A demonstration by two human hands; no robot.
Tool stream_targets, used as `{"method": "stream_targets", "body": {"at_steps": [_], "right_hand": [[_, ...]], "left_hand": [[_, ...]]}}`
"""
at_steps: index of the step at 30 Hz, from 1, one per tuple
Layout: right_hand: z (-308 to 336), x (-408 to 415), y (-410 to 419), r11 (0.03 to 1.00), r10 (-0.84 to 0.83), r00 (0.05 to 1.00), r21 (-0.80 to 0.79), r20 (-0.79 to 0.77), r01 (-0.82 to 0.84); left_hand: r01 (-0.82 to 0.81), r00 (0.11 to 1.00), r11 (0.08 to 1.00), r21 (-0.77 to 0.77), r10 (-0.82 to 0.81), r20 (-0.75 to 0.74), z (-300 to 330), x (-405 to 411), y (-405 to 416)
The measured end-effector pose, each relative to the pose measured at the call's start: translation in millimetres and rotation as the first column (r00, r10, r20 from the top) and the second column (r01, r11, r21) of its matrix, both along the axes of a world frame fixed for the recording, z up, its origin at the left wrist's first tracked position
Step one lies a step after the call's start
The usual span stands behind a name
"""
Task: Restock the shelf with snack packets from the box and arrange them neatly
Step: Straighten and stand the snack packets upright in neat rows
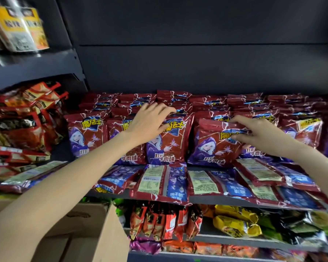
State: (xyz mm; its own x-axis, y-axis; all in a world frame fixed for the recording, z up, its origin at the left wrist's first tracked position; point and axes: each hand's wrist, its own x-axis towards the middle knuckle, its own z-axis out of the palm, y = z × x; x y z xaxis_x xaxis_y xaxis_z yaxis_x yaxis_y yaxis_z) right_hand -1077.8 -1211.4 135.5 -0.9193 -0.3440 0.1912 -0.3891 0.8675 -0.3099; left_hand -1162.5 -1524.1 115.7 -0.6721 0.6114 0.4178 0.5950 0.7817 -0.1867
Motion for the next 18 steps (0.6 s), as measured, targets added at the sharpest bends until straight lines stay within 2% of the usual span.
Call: {"method": "stream_targets", "body": {"at_steps": [3,5,7,9,15,18], "right_hand": [[-0.1,-7.1,-6.6,0.999,0.006,1.000,0.042,0.008,-0.006],[0.9,-15.7,-12.6,0.996,0.021,1.000,0.085,0.022,-0.023],[0.8,-26.6,-16.7,0.993,0.009,0.999,0.115,0.033,-0.013],[0.6,-36.3,-19.3,0.989,-0.047,0.999,0.141,0.026,0.043],[-0.5,-43.7,-27.8,0.943,-0.191,0.971,0.248,-0.146,0.223],[-9.1,-36.1,-33.4,0.917,-0.084,0.918,0.330,-0.387,0.223]], "left_hand": [[0.125,0.988,0.991,-0.055,-0.130,-0.087,-5.6,-0.7,-3.5],[0.172,0.985,0.972,-0.157,-0.172,0.016,-11.4,-0.1,-8.3],[0.157,0.987,0.936,-0.316,-0.135,0.090,-19.9,-1.0,-13.0],[0.100,0.993,0.895,-0.435,-0.062,0.101,-27.8,-1.2,-13.3],[0.013,0.998,0.903,-0.429,0.017,0.067,-34.9,-6.2,-5.3],[0.003,0.997,0.919,-0.395,0.026,0.068,-39.7,-5.2,-8.8]]}}
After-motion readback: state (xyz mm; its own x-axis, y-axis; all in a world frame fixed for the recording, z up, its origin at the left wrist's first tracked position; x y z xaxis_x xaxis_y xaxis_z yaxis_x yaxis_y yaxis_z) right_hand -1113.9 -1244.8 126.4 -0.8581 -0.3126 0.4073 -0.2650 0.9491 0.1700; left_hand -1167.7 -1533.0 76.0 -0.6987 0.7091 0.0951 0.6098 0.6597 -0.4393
